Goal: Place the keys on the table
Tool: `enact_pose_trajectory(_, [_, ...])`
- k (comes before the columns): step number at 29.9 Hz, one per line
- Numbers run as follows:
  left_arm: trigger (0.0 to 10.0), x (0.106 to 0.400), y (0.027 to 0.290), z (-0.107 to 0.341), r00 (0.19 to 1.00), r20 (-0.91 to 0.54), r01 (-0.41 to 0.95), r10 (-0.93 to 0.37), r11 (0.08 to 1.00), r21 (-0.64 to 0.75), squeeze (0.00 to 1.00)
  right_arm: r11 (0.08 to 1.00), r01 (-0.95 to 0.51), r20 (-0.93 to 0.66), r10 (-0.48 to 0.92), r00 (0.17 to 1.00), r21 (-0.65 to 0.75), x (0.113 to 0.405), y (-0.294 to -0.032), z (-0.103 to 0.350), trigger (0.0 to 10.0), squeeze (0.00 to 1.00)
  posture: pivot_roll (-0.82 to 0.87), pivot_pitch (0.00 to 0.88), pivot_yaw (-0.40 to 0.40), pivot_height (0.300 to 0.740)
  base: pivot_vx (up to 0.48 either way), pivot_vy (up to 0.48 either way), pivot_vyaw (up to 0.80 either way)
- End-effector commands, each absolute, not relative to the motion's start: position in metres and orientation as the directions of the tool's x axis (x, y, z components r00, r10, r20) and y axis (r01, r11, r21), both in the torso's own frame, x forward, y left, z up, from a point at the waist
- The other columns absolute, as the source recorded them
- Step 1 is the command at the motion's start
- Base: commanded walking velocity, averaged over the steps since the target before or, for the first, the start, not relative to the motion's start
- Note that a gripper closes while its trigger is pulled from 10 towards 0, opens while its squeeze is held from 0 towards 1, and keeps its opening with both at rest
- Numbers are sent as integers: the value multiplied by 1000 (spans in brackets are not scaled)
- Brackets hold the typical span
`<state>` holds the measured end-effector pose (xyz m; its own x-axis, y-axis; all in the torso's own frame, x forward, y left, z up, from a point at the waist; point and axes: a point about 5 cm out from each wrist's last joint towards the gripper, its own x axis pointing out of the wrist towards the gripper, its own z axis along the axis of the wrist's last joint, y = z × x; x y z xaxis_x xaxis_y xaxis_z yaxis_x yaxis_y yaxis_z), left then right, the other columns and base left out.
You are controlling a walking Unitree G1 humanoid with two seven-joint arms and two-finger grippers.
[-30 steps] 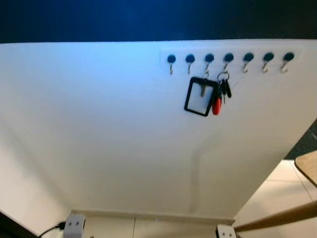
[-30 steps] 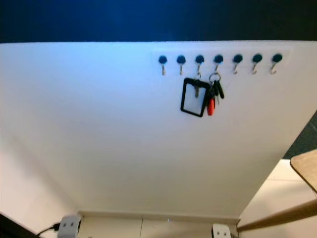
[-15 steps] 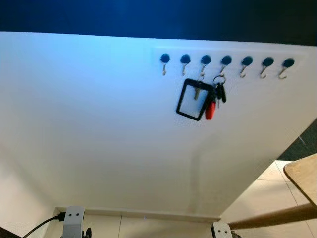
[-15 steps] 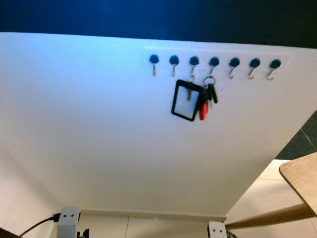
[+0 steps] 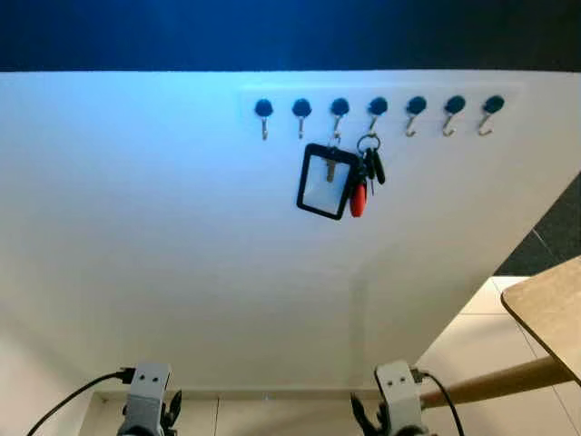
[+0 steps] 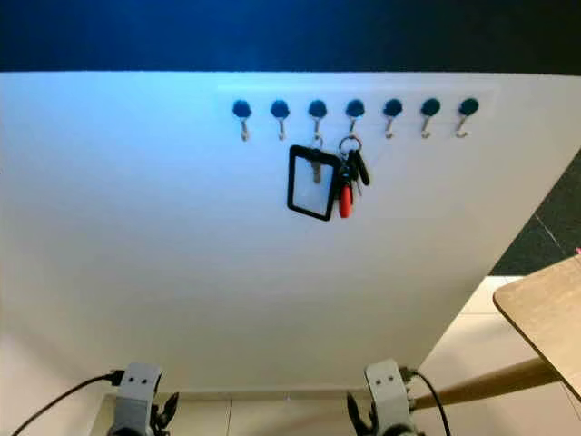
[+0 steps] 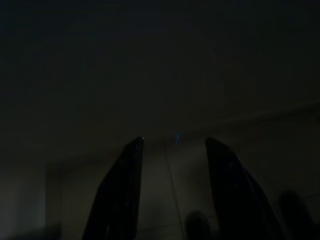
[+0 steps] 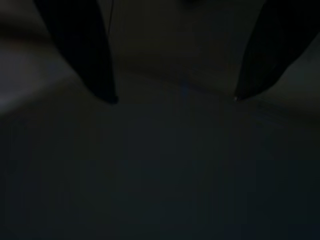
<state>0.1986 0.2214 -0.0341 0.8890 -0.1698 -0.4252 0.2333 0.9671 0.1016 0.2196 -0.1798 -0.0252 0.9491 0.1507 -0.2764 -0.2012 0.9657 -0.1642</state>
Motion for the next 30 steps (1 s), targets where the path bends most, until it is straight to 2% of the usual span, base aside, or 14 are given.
enact_pose_trajectory(1, [10000, 203, 215, -12, 890, -309, 387, -335, 914, 123, 0, 967, -176, -61, 167, 984, -186, 232, -180, 7, 10000, 0, 53, 75, 27, 740, 0, 0, 0])
enact_pose_trajectory(3, [10000, 210, 208, 17, 887, -171, 456, -430, 874, 169, 0, 977, -125, 157, 153, 976, -175, 246, -179, 48, 10000, 0, 49, 80, 27, 740, 0, 0, 0])
enact_pose_trajectory(4, [10000, 210, 208, 17, 887, -171, 456, -430, 874, 169, 0, 977, -125, 157, 153, 976, -175, 246, -179, 48, 10000, 0, 49, 80, 27, 740, 0, 0, 0])
enact_pose_trajectory(6, [10000, 220, 197, 52, 884, -26, 464, -468, 867, 183, 0, 984, -102, 327, 145, 934, -147, 253, -172, 88, 10000, 0, 41, 85, 23, 740, 0, 0, 0])
enact_pose_trajectory(11, [10000, 220, 171, 94, 818, 120, 538, -562, 823, 184, 0, 981, -140, 503, 191, 843, -136, 254, -156, 133, 10000, 0, 38, 91, 26, 740, 0, 0, 0])
enact_pose_trajectory(13, [10000, 217, 156, 115, 774, 191, 575, -603, 797, 187, 0, 977, -162, 576, 212, 790, -137, 249, -147, 154, 10000, 929, 31, 90, 27, 740, 0, 0, 0])
enact_pose_trajectory(15, [10000, 216, 152, 121, 763, 212, 581, -610, 792, 189, 0, 976, -167, 593, 216, 776, -137, 247, -144, 160, 10000, 929, 31, 91, 27, 740, 0, 0, 0])
enact_pose_trajectory(16, [10000, 215, 149, 127, 755, 230, 584, -614, 790, 187, 0, 976, -177, 601, 218, 769, -127, 244, -142, 165, 10000, 1000, 32, 92, 26, 740, 0, 0, 0])
enact_pose_trajectory(19, [10000, 214, 146, 134, 748, 242, 590, -618, 786, 184, 0, 975, -197, 595, 219, 773, -103, 239, -139, 168, 10000, 1000, 31, 93, 25, 740, 0, 0, 0])
enact_pose_trajectory(20, [10000, 214, 144, 137, 747, 244, 589, -618, 786, 188, 0, 973, -208, 587, 224, 778, -95, 238, -138, 168, 10000, 957, 34, 93, 24, 740, 0, 0, 0])
enact_pose_trajectory(21, [10000, 215, 144, 140, 752, 243, 581, -613, 790, 196, 0, 972, -219, 579, 227, 783, -85, 238, -137, 169, 10000, 580, 33, 95, 24, 740, 0, 0, 0])
enact_pose_trajectory(22, [10000, 216, 144, 141, 757, 243, 571, -607, 795, 206, 0, 971, -227, 574, 230, 786, -78, 238, -136, 170, 10000, 580, 33, 95, 24, 740, 0, 0, 0])
enact_pose_trajectory(23, [10000, 218, 144, 144, 765, 253, 553, -592, 806, 211, 0, 969, -237, 575, 230, 785, -64, 239, -135, 173, 10000, 0, 31, 95, 24, 740, 0, 0, 0])
enact_pose_trajectory(30, [10000, 225, 146, 163, 789, 317, 487, -526, 850, 199, 0, 939, -343, 581, 282, 764, -6, 248, -124, 189, 10000, 0, 34, 99, 21, 740, 0, 0, 0])
